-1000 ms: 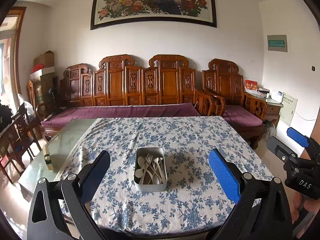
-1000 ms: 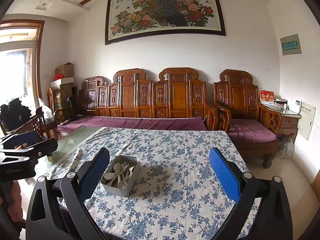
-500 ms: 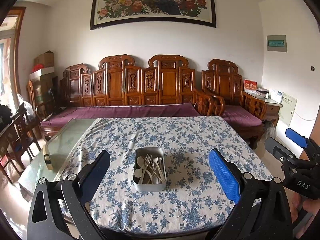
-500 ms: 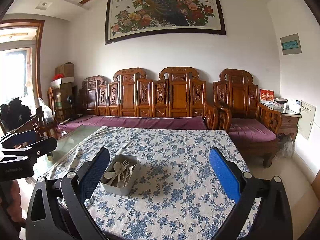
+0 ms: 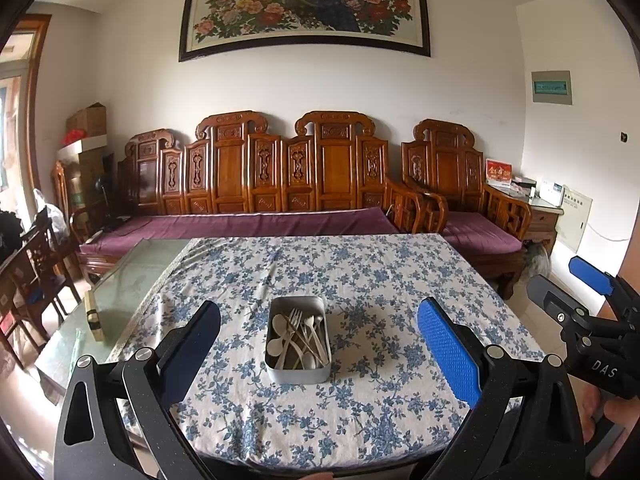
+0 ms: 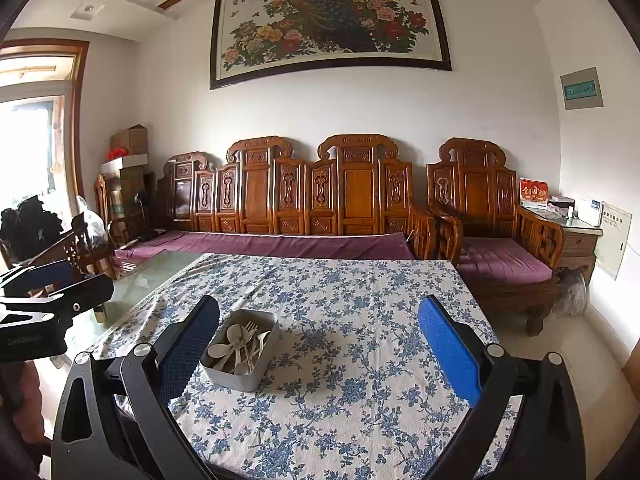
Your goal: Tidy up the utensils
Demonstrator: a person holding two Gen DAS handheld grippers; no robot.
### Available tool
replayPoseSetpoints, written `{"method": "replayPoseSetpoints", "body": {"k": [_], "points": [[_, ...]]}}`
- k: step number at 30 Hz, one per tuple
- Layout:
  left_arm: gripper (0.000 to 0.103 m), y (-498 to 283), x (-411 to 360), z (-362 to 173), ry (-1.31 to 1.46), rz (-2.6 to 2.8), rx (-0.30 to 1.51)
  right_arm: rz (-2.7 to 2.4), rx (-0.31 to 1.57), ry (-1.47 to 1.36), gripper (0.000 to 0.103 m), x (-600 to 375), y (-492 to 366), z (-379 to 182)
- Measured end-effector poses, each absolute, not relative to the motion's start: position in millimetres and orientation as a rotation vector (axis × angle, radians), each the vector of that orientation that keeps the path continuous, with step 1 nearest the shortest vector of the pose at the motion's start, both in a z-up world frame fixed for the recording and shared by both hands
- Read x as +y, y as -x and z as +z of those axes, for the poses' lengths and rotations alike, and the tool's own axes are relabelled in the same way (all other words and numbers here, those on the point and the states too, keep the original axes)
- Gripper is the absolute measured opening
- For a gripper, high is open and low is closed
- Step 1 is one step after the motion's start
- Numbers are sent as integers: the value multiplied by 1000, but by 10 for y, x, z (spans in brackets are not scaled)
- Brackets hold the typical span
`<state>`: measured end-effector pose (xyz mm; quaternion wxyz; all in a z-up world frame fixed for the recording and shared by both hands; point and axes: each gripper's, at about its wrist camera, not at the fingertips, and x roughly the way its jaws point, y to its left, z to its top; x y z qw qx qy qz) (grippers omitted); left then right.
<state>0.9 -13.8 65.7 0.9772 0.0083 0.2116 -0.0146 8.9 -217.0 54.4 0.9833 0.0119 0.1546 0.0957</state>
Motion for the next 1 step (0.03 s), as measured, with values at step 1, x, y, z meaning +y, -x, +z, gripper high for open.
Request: {"method": "replayPoseSetpoints", "body": {"k": [1], "points": [[95,-9,-137,657,-16,-29,426,193,311,-24,100,-2168,-88,542]]}}
